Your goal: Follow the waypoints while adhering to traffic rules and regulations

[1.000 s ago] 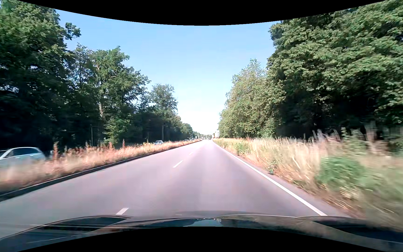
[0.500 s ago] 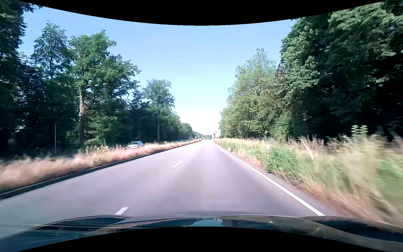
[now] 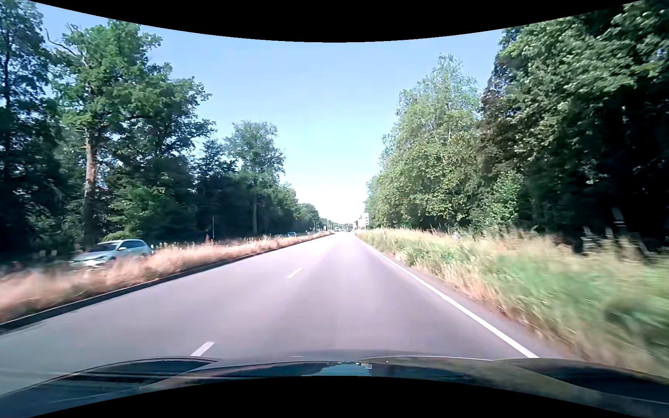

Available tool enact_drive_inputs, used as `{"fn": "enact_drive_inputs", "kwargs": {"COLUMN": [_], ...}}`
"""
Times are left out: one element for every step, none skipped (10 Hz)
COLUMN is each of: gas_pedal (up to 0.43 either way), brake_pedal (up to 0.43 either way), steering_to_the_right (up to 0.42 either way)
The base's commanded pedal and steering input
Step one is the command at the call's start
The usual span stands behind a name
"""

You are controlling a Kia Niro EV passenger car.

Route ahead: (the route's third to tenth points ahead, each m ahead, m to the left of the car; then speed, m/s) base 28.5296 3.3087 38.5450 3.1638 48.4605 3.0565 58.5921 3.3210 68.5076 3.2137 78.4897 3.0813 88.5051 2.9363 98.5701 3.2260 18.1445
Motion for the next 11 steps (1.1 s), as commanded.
{"fn": "enact_drive_inputs", "kwargs": {"gas_pedal": [0.138,0.13,0.118,0.118,0.118,0.11,0.11,0.11,0.11,0.11,0.11], "brake_pedal": [0.0,0.0,0.0,0.0,0.0,0.0,0.0,0.0,0.0,0.0,0.0], "steering_to_the_right": [-0.001,-0.001,-0.001,-0.001,-0.001,-0.001,-0.001,-0.001,-0.001,-0.001,-0.001]}}
